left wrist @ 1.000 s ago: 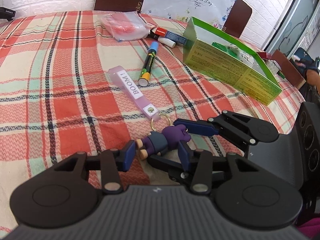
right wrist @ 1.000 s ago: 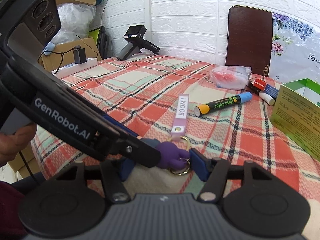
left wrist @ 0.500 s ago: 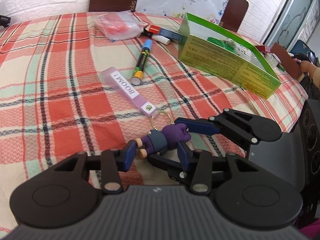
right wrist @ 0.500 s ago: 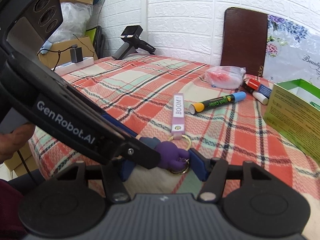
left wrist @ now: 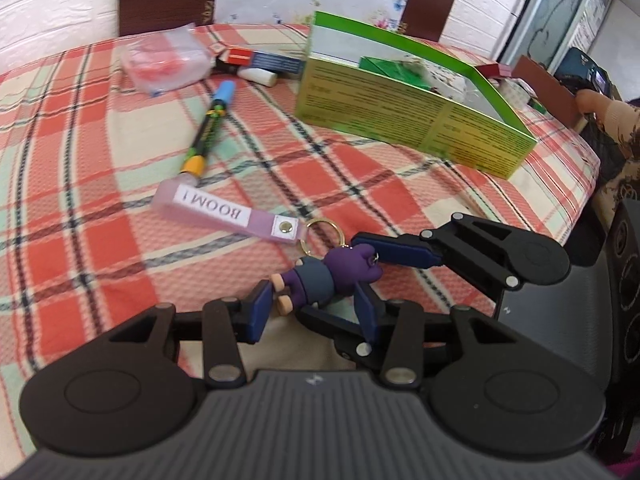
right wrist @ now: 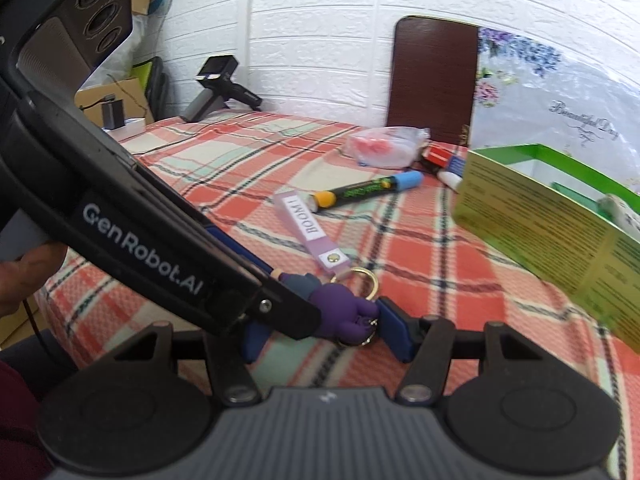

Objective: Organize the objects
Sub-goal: 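Lift the purple keychain with the left gripper toward the green box, then lower the keychain into the green box and open the left gripper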

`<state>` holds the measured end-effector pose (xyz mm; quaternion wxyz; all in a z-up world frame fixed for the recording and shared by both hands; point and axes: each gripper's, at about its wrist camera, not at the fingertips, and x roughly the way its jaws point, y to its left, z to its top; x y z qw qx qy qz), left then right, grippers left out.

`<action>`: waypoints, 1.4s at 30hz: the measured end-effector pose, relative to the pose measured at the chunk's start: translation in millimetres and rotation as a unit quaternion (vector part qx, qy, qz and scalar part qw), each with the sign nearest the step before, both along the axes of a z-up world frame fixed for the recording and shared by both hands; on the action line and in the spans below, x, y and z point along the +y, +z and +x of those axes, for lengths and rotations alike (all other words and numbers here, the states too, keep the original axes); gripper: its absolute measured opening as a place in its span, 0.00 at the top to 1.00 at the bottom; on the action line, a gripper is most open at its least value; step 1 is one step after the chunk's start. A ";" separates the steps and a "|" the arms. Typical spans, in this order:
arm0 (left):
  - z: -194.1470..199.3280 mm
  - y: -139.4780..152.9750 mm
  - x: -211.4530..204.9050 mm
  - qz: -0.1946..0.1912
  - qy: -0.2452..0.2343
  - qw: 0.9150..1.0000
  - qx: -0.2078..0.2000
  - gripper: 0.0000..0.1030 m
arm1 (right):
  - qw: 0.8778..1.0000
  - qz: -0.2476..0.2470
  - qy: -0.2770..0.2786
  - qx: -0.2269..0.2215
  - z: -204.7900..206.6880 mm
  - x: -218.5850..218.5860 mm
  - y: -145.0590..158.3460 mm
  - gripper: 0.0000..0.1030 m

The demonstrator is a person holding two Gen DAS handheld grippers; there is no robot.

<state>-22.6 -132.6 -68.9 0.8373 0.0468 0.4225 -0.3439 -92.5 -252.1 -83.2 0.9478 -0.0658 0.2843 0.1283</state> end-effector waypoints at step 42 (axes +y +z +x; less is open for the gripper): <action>81.6 115.8 -196.9 -0.134 -0.072 0.979 -0.135 0.57 | 0.930 -0.119 -0.248 -0.244 81.2 -151.6 95.5 0.46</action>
